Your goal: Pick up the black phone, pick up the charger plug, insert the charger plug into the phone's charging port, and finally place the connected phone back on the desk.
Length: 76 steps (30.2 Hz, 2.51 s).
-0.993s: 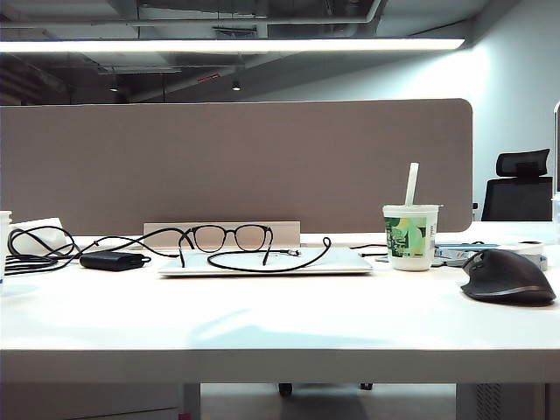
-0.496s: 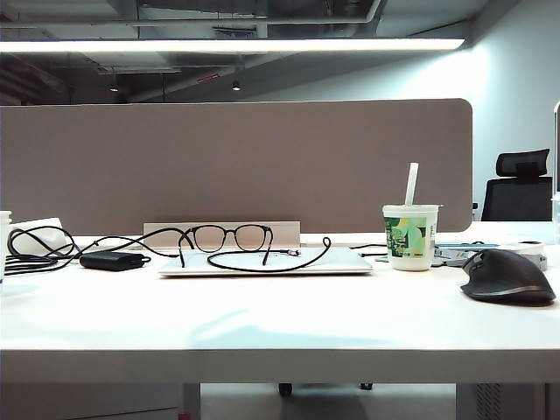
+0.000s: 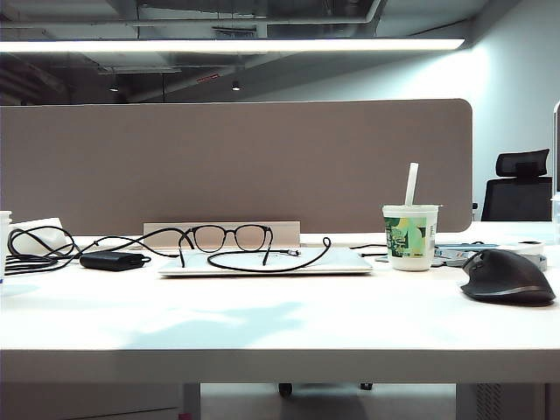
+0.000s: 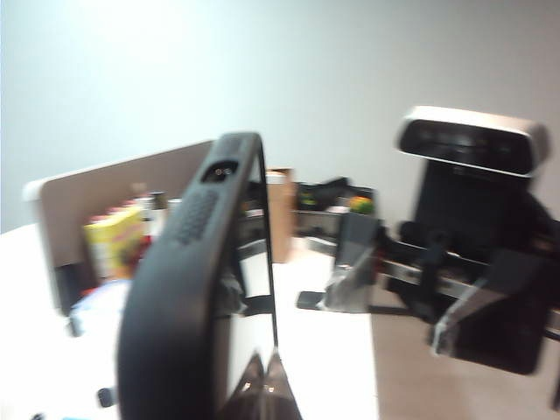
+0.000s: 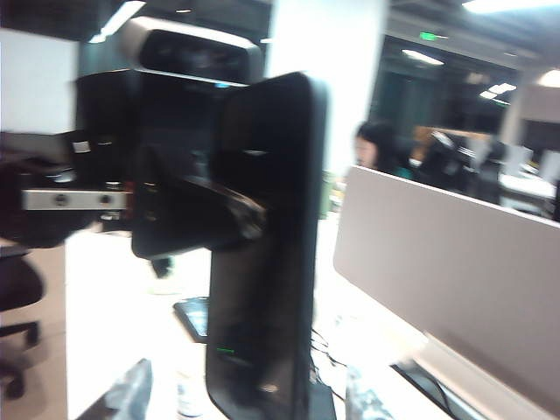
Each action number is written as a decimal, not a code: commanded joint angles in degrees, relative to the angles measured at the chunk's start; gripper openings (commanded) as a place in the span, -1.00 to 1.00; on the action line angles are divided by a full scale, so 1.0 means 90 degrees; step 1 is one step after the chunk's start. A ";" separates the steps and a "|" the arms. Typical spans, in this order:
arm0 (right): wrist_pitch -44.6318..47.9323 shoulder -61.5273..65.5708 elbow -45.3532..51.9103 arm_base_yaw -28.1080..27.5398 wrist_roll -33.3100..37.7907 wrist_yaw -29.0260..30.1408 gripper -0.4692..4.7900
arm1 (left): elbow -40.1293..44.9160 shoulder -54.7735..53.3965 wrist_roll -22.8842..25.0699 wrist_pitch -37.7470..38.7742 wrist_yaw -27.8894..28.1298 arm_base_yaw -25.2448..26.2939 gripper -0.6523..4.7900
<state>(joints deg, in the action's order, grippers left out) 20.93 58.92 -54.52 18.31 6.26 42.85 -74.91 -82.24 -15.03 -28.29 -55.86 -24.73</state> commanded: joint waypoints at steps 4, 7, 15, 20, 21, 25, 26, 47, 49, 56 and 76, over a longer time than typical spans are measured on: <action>-0.0753 0.0070 -0.0029 -0.0058 0.0316 -0.1086 0.22 | -0.0039 0.0270 0.1251 0.1365 0.0818 -0.0002 -0.78; -0.0974 0.0158 -0.0044 -0.0058 0.0316 -0.1515 0.18 | -0.0041 0.0406 0.1506 0.2203 0.1464 -0.0002 -0.78; -0.2157 0.1209 -0.1025 -0.0058 0.0279 -0.1693 -0.06 | -0.0044 0.0731 0.2341 0.4090 0.2739 -0.0007 -0.78; -0.2290 0.2164 -0.1496 -0.0053 0.0362 -0.1984 -0.07 | -0.0044 0.0911 0.2686 0.4911 0.3636 -0.0005 -0.78; -0.2336 0.2322 -0.1571 -0.0053 0.0408 -0.2023 -0.07 | -0.0044 0.0928 0.2735 0.4991 0.3704 -0.0007 -0.78; -0.2242 0.2970 -0.1868 -0.0046 0.0622 -0.2397 -0.12 | -0.0044 0.0996 0.2718 0.4998 0.3648 -0.0005 -0.78; -0.2164 0.3094 -0.1923 -0.0036 0.0644 -0.2521 -0.24 | -0.0044 0.1022 0.2718 0.5000 0.3611 -0.0005 -0.78; -0.3917 0.6093 -0.4422 0.0821 0.1146 -0.4986 -0.85 | -0.0041 0.1124 0.2793 0.5042 0.3631 -0.0005 -0.78; -0.3801 0.6280 -0.4422 0.0821 0.1348 -0.5042 -0.85 | -0.0041 0.1124 0.2795 0.5039 0.3633 -0.0005 -0.78; -0.3077 0.6606 -0.4422 0.0809 0.1800 -0.4959 0.00 | -0.0041 0.1124 0.2795 0.5039 0.3628 -0.0005 -0.78; -0.2659 0.7567 -0.4422 0.0690 0.2353 -0.5248 -0.03 | -0.0041 0.1120 0.2795 0.5044 0.3628 -0.0005 -0.78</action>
<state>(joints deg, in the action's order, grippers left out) -4.29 126.72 -94.04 24.64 26.72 -4.14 -74.94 -72.53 9.67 19.18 -22.79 -24.77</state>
